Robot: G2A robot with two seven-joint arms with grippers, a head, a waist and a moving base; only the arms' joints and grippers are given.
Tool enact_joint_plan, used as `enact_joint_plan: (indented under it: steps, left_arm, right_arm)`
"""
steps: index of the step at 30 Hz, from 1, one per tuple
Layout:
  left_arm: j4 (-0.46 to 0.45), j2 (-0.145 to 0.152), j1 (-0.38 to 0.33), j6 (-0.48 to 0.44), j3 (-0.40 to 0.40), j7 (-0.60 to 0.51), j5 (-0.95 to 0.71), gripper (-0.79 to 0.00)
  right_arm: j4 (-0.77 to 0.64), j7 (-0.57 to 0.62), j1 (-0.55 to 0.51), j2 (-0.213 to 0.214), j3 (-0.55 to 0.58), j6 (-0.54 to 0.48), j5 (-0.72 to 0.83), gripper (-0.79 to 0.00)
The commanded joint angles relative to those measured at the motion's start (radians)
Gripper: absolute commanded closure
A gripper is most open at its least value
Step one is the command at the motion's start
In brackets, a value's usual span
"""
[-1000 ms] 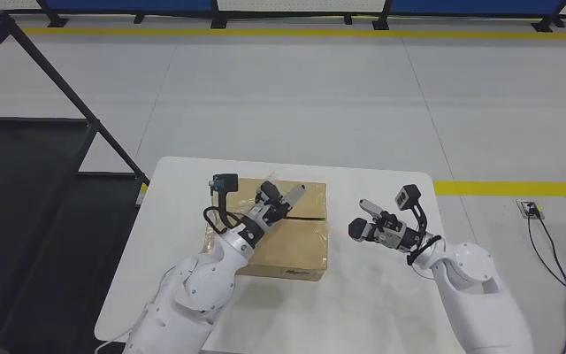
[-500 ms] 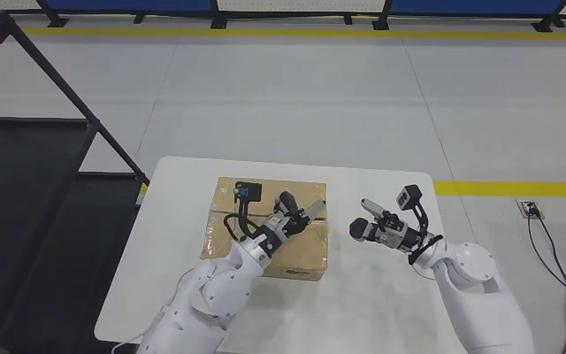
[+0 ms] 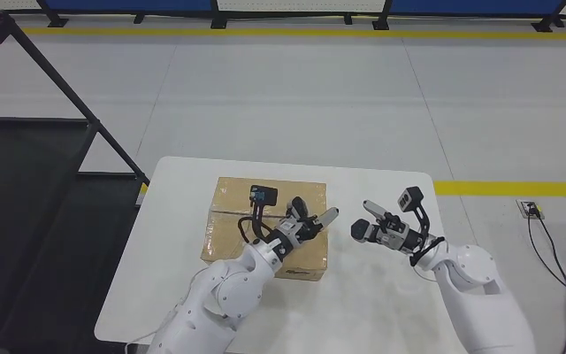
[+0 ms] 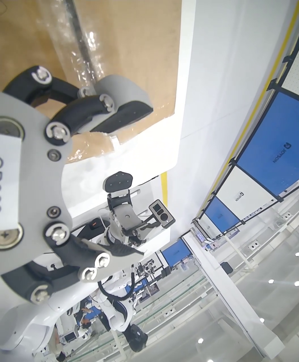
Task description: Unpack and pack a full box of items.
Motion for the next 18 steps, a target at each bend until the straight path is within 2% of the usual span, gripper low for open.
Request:
enact_joint_plan:
  steps: [1, 18]
  left_arm:
    - [0.010, -0.006, -0.008, 0.002, 0.008, 0.003, 0.003, -0.785]
    - [0.032, -0.039, -0.017, -0.004, 0.046, -0.001, 0.026, -0.785]
  right_arm:
    - [-0.002, -0.001, -0.004, 0.001, 0.000, -0.003, 0.003, -0.785]
    - [-0.004, -0.004, -0.018, 0.011, 0.000, -0.015, 0.017, -0.785]
